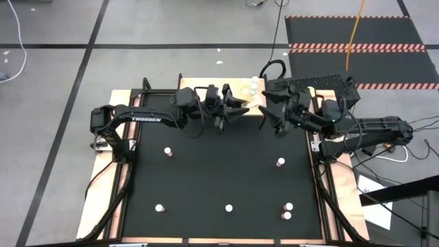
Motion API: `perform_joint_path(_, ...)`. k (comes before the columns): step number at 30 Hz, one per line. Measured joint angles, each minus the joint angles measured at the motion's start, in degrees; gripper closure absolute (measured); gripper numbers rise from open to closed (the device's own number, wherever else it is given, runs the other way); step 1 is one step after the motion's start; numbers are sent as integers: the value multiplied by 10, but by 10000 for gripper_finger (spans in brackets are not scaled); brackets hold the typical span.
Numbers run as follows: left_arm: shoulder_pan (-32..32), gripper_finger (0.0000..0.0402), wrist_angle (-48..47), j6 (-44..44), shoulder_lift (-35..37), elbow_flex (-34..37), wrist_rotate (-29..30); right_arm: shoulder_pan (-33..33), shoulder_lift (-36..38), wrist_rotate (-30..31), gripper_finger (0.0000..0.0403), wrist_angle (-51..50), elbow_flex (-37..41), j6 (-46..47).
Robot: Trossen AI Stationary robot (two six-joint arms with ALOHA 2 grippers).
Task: Pick and place medicine bottles onto shelf by color
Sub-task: Put the yellow pill bottle on the shelf aligned with the other yellow pill bottles
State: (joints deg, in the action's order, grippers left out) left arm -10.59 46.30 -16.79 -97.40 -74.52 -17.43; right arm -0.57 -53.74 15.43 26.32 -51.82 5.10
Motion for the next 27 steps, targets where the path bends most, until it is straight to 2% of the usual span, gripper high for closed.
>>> perform_joint_path(4,1,287,4,-1,0,0,-11,-3,-22,-8,122,-49,-36,-2)
perform_joint_path(10,2,287,3,0,0,0,-12,-3,-31,-37,129,-47,-49,6)
perform_joint_path(20,2,287,3,0,0,0,-12,-3,-23,-38,214,-48,-49,25)
perform_joint_path(27,2,287,3,1,0,0,-12,-3,-20,-38,242,-59,-49,41)
